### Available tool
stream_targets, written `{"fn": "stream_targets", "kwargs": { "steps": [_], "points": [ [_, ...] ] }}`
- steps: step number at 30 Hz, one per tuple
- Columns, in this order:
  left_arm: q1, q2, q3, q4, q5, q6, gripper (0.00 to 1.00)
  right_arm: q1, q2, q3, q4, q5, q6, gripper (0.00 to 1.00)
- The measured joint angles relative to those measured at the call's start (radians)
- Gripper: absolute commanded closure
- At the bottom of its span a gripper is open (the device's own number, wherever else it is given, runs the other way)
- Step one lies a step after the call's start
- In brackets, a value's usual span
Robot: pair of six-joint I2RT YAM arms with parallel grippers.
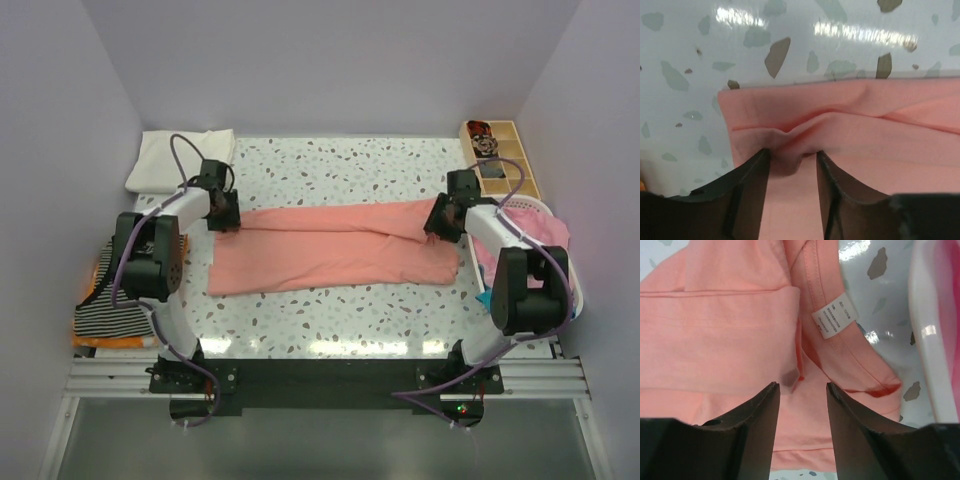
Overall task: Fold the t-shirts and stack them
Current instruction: Fold the other side of the tshirt into a rectangle
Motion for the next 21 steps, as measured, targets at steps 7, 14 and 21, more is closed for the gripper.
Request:
{"fn": "stream_targets", "kwargs": {
  "steps": [7, 14, 21],
  "points": [
    [-0.020, -0.131, -0.115, -0.018, -0.032, -0.023, 0.30, 0.000, -0.132, -0.031, 0.032, 0.020, 0.008, 0.46],
    [-0.020, -0.190, -0.061, 0.040, 0.051, -0.027, 0.29, 0.000, 0.018, 0.092, 0.092, 0.003, 0.022, 0.48],
    [-0.044, -0.095, 0.017, 0.088, 0.144, -0.027, 0.29, 0.000, 0.162, 0.124, 0.098, -0.017, 0.036, 0.50]
  ]
}}
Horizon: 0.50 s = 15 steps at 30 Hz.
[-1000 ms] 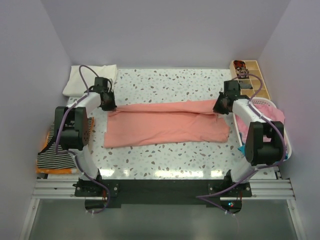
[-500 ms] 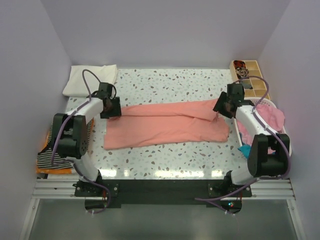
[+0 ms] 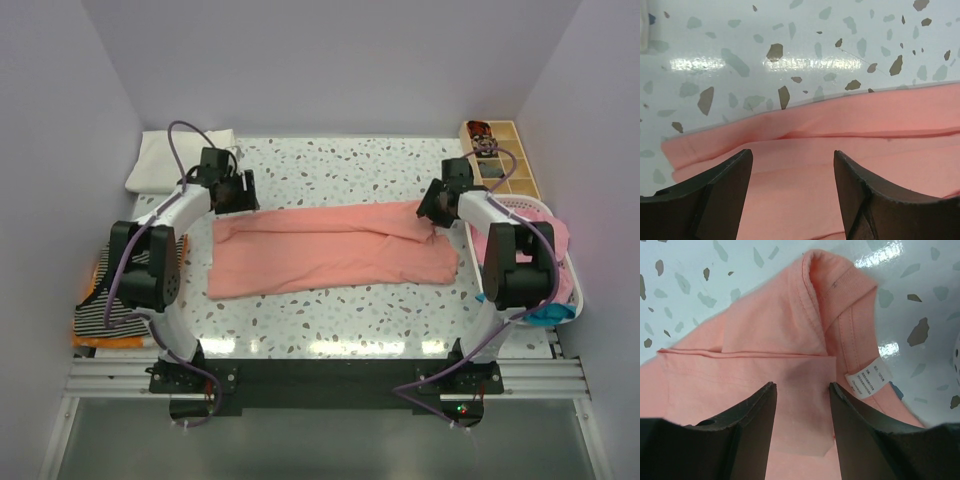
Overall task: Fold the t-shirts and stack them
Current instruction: Fold the other side of the tshirt into a rectangle
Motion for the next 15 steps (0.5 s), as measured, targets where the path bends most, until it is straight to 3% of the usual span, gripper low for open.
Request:
{"fn": "stream_targets", "kwargs": {
  "steps": [7, 15],
  "points": [
    [-0.019, 0.020, -0.002, 0.008, 0.044, 0.000, 0.30, 0.000, 0.002, 0.009, 0.000, 0.002, -0.002, 0.59],
    [-0.021, 0.020, -0.002, 0.012, 0.067, 0.000, 0.30, 0.000, -0.009, 0.009, -0.021, 0.037, -0.002, 0.50]
  ]
}}
